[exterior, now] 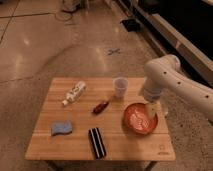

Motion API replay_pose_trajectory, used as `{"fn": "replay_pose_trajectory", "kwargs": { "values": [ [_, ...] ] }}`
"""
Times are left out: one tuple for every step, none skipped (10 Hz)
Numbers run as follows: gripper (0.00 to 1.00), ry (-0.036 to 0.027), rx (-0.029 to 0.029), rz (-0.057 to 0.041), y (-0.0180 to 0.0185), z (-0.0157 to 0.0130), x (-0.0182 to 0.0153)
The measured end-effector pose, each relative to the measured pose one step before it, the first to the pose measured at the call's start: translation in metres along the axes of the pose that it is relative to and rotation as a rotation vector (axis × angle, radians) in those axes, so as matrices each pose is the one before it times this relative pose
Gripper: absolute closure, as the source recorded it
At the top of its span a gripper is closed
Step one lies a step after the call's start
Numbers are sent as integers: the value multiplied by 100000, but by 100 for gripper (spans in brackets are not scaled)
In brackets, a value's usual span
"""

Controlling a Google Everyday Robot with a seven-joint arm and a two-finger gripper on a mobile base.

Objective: Place the ceramic cup in the ceramic bowl

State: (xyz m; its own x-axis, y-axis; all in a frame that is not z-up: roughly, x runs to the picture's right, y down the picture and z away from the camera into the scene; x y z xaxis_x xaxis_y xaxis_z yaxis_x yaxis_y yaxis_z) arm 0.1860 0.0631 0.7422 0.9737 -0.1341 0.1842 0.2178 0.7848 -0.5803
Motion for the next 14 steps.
{"fn": "replay_pose_trajectory", "kwargs": {
  "values": [
    [20,-1656,1033,-2732,-1806,382,-602],
    [20,-1060,706,-2142,-1220,327,-398],
    [20,-319,978,-2409,-1289,306,-360],
    [20,17,1332,-2086,-1279,255,-303],
    [20,641,1697,-2114,-1532,311,-155],
    [20,567,1385,-1155,-1194,208,-59],
    [20,968,1160,-400,-905,185,212],
    [20,1207,1086,-86,-929,320,335],
    [20,525,437,-225,-633,352,-21],
    [20,586,36,-439,-560,592,-145],
    [20,94,-137,-129,-498,834,-229],
    [20,112,-85,314,-272,745,-16],
    [20,39,10,332,-232,623,-19],
    [20,-358,-87,210,-444,1071,-366]
  ]
}}
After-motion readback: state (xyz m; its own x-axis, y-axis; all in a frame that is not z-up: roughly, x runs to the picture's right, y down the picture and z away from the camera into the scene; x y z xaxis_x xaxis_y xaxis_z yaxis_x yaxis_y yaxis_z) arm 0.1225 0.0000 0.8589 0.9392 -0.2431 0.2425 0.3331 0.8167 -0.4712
